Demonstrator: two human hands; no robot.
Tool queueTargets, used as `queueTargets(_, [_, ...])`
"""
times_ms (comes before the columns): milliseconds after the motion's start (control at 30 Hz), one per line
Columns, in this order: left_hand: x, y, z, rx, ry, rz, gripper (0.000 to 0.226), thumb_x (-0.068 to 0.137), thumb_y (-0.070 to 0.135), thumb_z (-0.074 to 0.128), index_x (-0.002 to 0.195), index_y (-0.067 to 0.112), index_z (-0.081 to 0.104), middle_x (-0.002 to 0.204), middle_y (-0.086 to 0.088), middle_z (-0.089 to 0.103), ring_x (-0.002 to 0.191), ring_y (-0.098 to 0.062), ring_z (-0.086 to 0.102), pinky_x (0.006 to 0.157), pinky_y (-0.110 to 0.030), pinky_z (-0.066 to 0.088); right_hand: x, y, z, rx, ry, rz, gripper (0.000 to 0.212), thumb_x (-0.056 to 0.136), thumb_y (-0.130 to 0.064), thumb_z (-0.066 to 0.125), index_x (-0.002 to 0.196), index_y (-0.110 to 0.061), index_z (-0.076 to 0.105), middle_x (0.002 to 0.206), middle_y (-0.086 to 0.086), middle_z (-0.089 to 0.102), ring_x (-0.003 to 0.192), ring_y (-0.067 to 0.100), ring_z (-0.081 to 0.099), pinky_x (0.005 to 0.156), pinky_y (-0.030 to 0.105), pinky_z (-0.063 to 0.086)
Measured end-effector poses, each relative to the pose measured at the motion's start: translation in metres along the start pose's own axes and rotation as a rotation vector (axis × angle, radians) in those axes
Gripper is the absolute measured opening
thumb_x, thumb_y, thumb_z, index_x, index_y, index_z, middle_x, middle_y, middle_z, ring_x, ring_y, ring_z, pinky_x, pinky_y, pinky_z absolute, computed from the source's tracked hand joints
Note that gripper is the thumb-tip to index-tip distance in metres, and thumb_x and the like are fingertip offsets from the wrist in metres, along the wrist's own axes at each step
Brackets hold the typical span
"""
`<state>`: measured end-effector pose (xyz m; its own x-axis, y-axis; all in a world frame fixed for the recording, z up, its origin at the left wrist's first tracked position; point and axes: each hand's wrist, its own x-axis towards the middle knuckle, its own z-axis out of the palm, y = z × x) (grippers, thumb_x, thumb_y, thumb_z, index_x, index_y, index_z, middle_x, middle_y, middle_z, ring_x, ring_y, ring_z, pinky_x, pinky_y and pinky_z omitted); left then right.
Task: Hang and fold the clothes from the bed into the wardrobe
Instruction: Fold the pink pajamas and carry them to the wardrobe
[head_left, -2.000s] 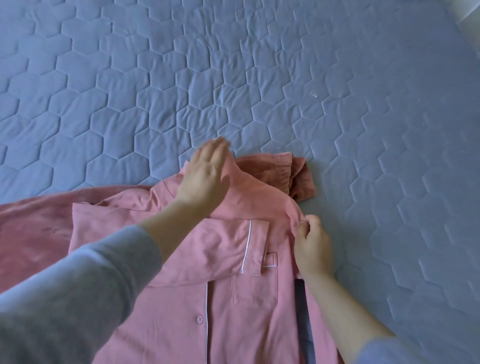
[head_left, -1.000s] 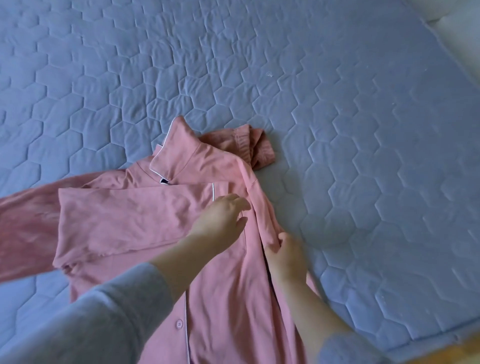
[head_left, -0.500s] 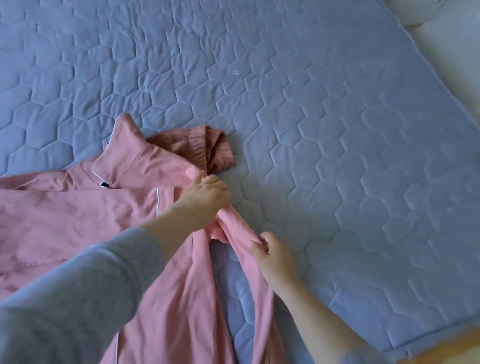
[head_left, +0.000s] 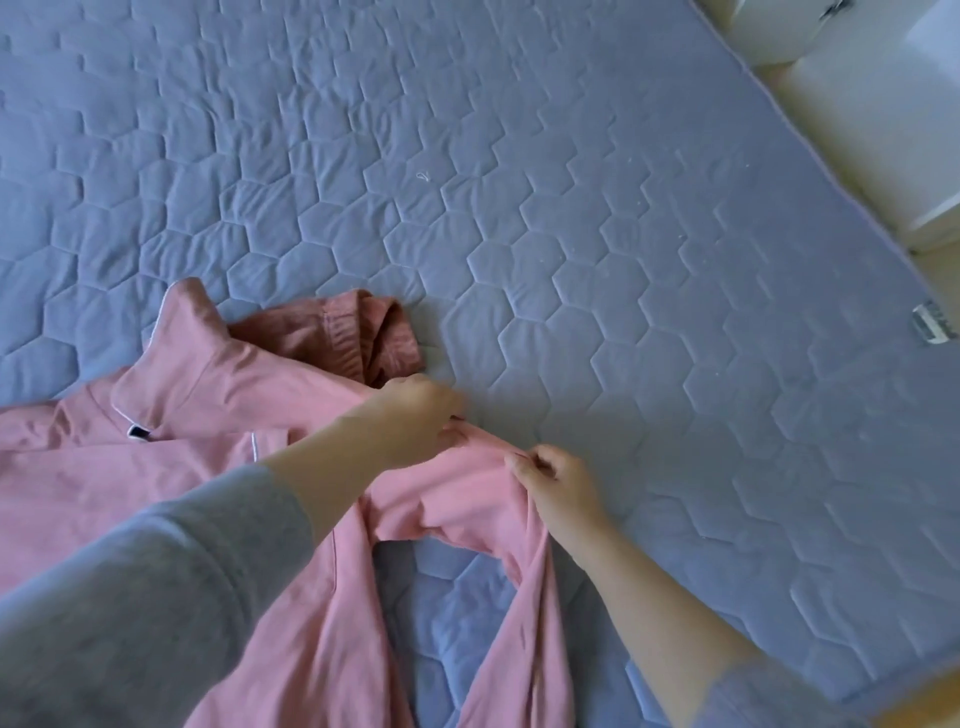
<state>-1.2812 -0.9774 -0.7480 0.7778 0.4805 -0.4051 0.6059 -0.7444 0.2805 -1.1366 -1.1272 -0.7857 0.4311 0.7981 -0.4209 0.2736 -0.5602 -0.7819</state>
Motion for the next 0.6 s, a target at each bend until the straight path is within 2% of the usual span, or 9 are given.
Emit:
queueTargets(67, [0.012,0.003,-0.001,-0.075,0.041,-0.039,0.025,0.092,0.032,0.058,0.109,0.015,0.065,0.11,-0.004,0.063,0.106,-0.027,0.056,0.086,-0.033,0.044,0.011,0.0,-0.001,0.023,0.032,0.0,0.029,0.091,-0.021,0.064,0.066,-0.01,0.054,0.057,-0.007,0.048,0.059,0.011,0.043,0.059,0.027,0.034])
queueTargets(133, [0.02,0.002,-0.003,-0.133,0.062,-0.11,0.019,0.091,0.03,0.059,0.098,0.014,0.065,0.103,-0.006,0.064,0.101,-0.028,0.057,0.083,-0.035,0.046,0.017,0.0,-0.002,-0.018,0.042,-0.001,0.024,0.089,-0.021,0.064,0.068,-0.016,0.053,0.058,-0.01,0.05,0.058,0.01,0.046,0.055,0.022,0.034])
queueTargets(200, [0.027,0.0,-0.004,-0.149,0.074,-0.154,0.016,0.091,0.028,0.058,0.091,0.013,0.064,0.099,-0.006,0.063,0.099,-0.029,0.057,0.082,-0.039,0.046,0.019,0.003,-0.003,-0.161,-0.001,0.006,0.019,0.084,-0.019,0.062,0.07,-0.019,0.049,0.061,-0.009,0.052,0.063,0.016,0.05,0.059,0.027,0.033])
queueTargets(300, [0.038,0.003,-0.005,-0.157,0.091,-0.193,0.015,0.091,0.026,0.057,0.093,0.014,0.065,0.098,-0.006,0.062,0.099,-0.028,0.056,0.082,-0.039,0.047,0.022,0.011,-0.008,-0.329,-0.046,0.024,0.029,0.078,-0.012,0.059,0.062,-0.021,0.035,0.067,-0.005,0.049,0.067,0.022,0.044,0.062,0.03,0.03])
queueTargets(367, [0.043,0.007,-0.004,-0.155,0.085,-0.226,0.016,0.091,0.027,0.057,0.097,0.016,0.067,0.101,-0.004,0.061,0.101,-0.027,0.055,0.084,-0.038,0.047,0.027,0.018,-0.016,-0.339,-0.005,0.104,0.032,0.078,-0.011,0.059,0.061,-0.021,0.033,0.067,-0.003,0.049,0.069,0.024,0.043,0.062,0.03,0.03])
queueTargets(467, [0.048,0.007,0.0,-0.131,0.07,-0.275,0.016,0.092,0.029,0.056,0.099,0.017,0.064,0.104,-0.004,0.058,0.104,-0.028,0.054,0.085,-0.04,0.047,0.037,0.026,-0.032,-0.319,0.099,0.248,0.018,0.079,-0.011,0.057,0.067,-0.019,0.045,0.073,0.002,0.058,0.078,0.03,0.056,0.064,0.031,0.036])
queueTargets(600, [0.053,0.004,0.003,-0.121,0.11,-0.325,0.016,0.093,0.029,0.056,0.101,0.017,0.064,0.106,-0.005,0.058,0.106,-0.03,0.053,0.085,-0.042,0.047,0.049,0.031,-0.055,-0.316,0.168,0.276,0.005,0.079,-0.009,0.058,0.079,-0.013,0.061,0.088,0.011,0.069,0.089,0.033,0.062,0.07,0.034,0.043])
